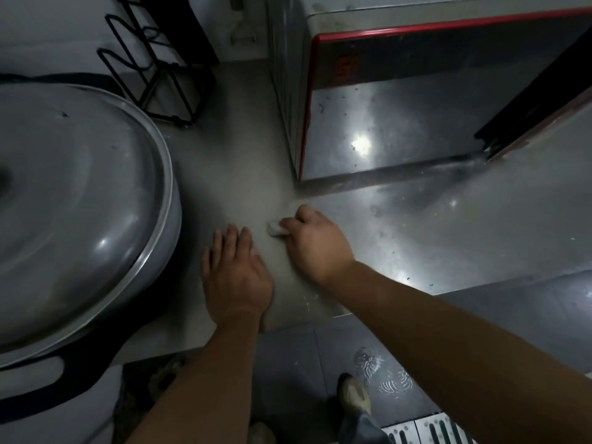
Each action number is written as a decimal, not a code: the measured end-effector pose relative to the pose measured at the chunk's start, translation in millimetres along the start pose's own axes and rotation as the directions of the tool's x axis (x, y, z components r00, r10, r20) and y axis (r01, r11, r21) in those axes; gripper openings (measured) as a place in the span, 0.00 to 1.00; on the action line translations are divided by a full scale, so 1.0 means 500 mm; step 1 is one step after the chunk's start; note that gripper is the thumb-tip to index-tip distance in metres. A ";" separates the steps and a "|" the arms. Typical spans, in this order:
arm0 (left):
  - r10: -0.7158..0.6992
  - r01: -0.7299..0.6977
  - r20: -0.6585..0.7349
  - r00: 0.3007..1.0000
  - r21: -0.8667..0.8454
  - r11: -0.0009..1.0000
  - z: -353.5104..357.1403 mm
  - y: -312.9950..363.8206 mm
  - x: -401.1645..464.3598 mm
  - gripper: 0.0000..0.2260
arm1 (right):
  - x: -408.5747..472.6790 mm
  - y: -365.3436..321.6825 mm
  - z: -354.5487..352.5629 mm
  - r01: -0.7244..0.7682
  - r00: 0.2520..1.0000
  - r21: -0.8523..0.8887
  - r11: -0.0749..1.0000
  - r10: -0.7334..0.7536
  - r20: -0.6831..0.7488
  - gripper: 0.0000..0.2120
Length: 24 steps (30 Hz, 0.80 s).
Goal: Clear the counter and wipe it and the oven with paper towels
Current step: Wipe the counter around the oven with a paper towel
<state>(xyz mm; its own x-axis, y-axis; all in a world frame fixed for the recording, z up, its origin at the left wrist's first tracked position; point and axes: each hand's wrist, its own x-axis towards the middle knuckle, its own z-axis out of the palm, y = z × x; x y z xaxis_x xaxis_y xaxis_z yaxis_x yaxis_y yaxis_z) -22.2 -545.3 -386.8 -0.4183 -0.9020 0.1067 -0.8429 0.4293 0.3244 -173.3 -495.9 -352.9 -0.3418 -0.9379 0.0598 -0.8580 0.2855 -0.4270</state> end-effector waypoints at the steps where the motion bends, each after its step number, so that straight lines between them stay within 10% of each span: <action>1: -0.044 0.044 -0.039 0.998 0.003 0.999 0.001 0.000 -0.002 0.25 | 0.000 0.011 -0.003 -0.014 1.000 -0.019 1.000 0.013 -0.012 0.11; 10: -0.200 0.200 0.000 0.980 0.046 0.979 -0.005 0.001 0.004 0.27 | -0.009 0.203 -0.149 -0.510 0.859 -0.152 0.847 0.491 -0.146 0.18; 16: -0.142 0.126 0.137 0.980 0.120 0.985 -0.007 -0.003 0.013 0.34 | -0.035 0.028 -0.080 -0.234 0.961 -0.006 0.972 0.231 -0.150 0.14; 24: -0.129 0.111 0.158 0.979 0.118 0.987 -0.009 -0.004 0.014 0.36 | -0.147 -0.065 -0.003 -0.222 0.975 0.066 0.973 0.223 -0.012 0.10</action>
<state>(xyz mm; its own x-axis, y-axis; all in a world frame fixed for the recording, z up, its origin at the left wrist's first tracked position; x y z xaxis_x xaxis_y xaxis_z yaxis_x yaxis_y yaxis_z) -21.7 -552.6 -382.4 -0.3538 -0.9314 -0.0858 -0.9184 0.3285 0.2208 -121.0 -436.0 -342.3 -0.5293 -0.8480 -0.0258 -0.7338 0.4729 -0.4878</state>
